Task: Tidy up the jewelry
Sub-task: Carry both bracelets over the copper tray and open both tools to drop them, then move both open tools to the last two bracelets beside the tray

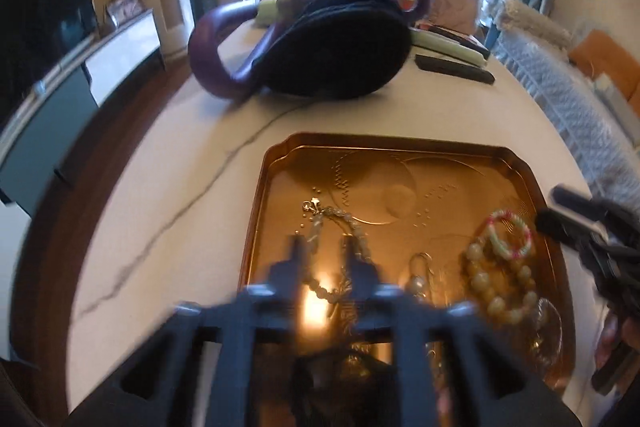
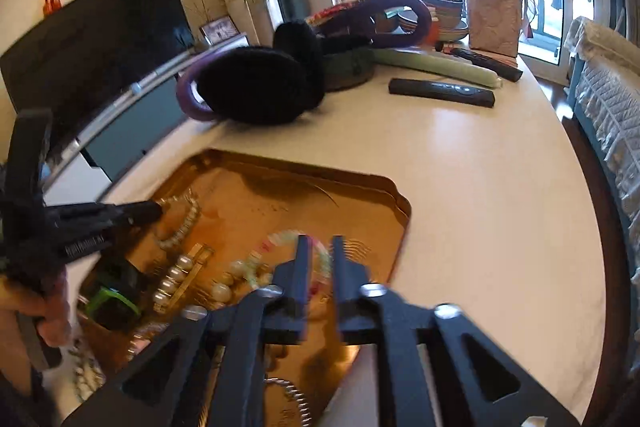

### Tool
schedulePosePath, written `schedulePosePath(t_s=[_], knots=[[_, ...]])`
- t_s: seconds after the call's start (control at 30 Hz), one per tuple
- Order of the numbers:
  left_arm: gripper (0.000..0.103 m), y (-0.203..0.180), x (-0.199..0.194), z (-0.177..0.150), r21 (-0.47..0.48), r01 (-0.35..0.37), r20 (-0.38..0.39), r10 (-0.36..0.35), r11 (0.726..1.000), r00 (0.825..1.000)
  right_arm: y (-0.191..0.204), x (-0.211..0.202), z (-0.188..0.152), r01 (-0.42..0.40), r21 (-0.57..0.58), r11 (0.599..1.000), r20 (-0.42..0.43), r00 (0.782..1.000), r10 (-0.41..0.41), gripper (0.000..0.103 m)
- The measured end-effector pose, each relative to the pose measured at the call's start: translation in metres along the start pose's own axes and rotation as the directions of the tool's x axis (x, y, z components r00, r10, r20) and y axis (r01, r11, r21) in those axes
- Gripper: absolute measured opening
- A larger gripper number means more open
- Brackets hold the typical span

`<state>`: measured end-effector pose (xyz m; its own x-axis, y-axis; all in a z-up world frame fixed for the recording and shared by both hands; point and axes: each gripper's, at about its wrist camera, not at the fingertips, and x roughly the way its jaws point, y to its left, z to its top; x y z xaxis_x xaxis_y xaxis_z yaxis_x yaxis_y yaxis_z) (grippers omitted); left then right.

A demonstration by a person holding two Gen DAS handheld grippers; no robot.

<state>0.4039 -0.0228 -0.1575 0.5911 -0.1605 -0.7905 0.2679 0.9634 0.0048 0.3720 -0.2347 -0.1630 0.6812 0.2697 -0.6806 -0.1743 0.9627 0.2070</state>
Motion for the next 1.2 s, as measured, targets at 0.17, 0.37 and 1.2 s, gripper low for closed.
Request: schedulePosePath(t_s=[0.17,0.37,1.2], knots=[[0.089,-0.011,-0.048,-0.002,0.021,-0.003,0.088,0.002,1.0,0.996,0.018,-0.031,-0.004,0.056,-0.044,0.997,0.066,0.996,-0.053,0.093],[0.089,-0.008,-0.113,-0.021,-0.049,0.06,0.112,-0.054,0.997,0.992,0.033,-0.075,-0.013,-0.024,0.023,0.999,0.098,0.995,0.022,0.094],[0.092,0.063,-0.148,-0.171,-0.159,0.115,0.085,-0.103,0.98,0.991,0.158,-0.089,-0.119,-0.327,-0.283,0.902,-0.116,0.945,0.306,0.06]])
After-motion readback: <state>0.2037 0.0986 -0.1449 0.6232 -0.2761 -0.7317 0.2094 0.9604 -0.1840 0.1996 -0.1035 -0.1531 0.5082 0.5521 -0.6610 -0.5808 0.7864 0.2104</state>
